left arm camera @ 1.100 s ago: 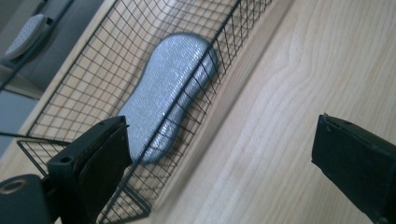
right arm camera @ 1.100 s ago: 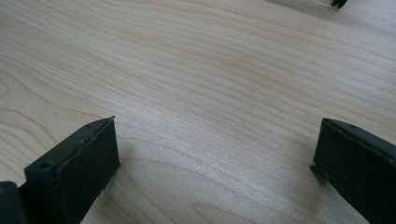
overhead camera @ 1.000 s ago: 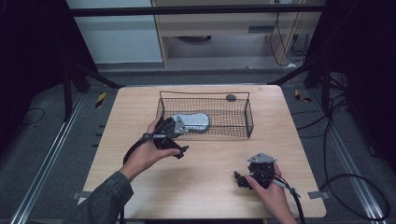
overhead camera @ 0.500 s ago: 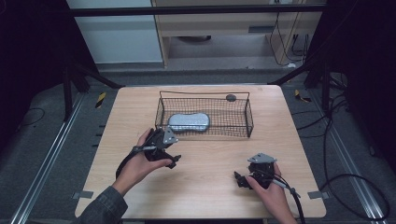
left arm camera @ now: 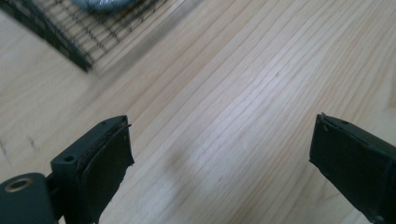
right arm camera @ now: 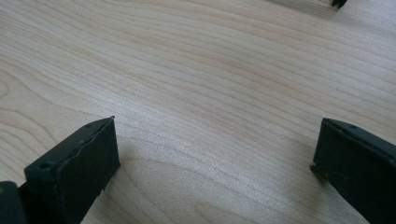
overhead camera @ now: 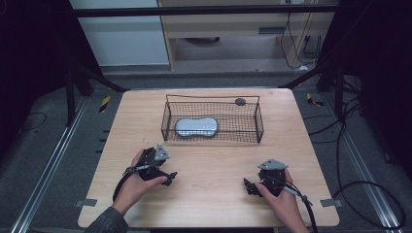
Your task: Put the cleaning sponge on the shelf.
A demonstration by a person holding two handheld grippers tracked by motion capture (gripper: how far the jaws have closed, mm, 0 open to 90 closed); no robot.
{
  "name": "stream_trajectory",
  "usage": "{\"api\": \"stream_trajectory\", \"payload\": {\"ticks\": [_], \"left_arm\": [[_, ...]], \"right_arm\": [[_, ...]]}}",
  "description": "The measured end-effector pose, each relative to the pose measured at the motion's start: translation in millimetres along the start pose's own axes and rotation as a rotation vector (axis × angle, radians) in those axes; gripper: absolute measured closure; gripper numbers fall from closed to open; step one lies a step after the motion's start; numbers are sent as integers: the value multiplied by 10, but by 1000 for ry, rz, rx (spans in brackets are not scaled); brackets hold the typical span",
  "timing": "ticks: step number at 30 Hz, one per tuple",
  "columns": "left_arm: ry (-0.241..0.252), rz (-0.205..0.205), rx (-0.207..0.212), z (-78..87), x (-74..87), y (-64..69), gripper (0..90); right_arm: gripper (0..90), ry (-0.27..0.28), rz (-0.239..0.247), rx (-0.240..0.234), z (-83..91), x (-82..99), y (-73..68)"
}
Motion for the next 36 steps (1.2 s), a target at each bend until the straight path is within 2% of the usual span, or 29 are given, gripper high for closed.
{"api": "stream_trajectory", "payload": {"ticks": [3, 4, 6, 7, 11, 14, 17, 25, 26, 32, 33, 36], "left_arm": [[1, 39, -14, 5, 102, -97, 49], [1, 39, -14, 5, 102, -97, 49], [-1, 75, -31, 5, 202, -200, 49], [-1, 75, -31, 5, 202, -200, 49], [-2, 121, -68, 8, 330, -352, 48], [-5, 140, -71, -2, 375, -392, 47], [10, 185, -66, -26, 416, -431, 37], [26, 227, -55, -48, 437, -460, 20], [33, 243, -48, -57, 444, -460, 20], [86, 244, -52, -83, 441, -476, 0], [114, 245, -57, -89, 439, -480, 0], [122, 245, -61, -89, 442, -481, 0]], "right_arm": [[4, -4, -16, -6, 7, -1, -15], [4, 0, -2, 0, 0, 0, -2], [4, 0, -3, 0, 0, 0, -2], [4, 0, -3, 0, 0, 0, -2], [4, -1, -4, 1, 1, 0, -3], [4, -1, -2, 0, 0, 0, -1], [4, 0, -2, 0, 0, 0, -1], [4, 0, -2, 0, 0, 0, -2], [4, 1, 3, 2, -2, 0, 3], [4, 0, -2, 0, 0, -1, -2], [4, 0, -2, 0, 0, -1, -2], [4, -4, -16, -5, 6, -2, -15]]}}
Point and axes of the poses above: each handheld gripper's, and its own axes: z roughly backward along the jaws, x roughly out of its underside, y roughly to its right, the point moved 10 cm from there along -z, roughly forward along the jaws, and after that the axes turned 8 degrees about y, right-handed, at the moved point
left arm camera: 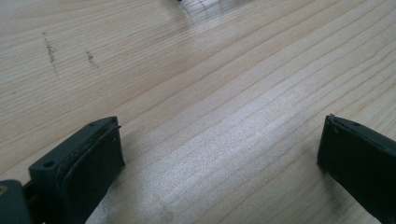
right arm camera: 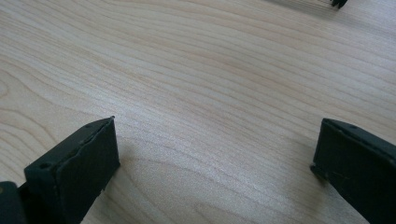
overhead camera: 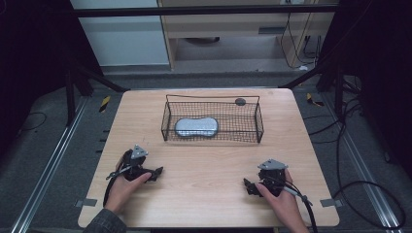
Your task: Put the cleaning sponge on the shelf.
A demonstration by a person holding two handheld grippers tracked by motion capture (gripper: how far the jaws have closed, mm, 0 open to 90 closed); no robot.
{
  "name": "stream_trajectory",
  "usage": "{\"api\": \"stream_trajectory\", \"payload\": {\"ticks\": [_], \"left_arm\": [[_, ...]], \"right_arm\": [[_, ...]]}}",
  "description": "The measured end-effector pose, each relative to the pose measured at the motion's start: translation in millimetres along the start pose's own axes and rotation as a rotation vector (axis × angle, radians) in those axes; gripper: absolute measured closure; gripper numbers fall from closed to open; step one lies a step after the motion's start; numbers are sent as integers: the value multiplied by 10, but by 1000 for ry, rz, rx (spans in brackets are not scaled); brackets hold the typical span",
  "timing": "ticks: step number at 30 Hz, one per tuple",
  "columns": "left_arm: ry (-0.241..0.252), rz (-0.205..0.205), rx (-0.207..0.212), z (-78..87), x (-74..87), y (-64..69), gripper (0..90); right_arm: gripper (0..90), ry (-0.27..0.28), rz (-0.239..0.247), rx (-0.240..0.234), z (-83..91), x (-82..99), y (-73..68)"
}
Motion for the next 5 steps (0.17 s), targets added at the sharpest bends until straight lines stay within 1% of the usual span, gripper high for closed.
{"api": "stream_trajectory", "payload": {"ticks": [3, 5], "left_arm": [[0, 1, -2, 2, 1, 0, 0], [0, 2, -2, 2, 1, 0, 0]], "right_arm": [[4, 5, 13, 5, -7, 0, 12], [4, 0, -1, -1, 0, 0, -1]]}}
Point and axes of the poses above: each handheld gripper's, and its own axes: z roughly backward along the jaws, x roughly out of its underside, y roughly to its right, the point moved 10 cm from there along -z, roughly forward along the jaws, and after that the axes turned 8 degrees about y, right-handed, at the moved point
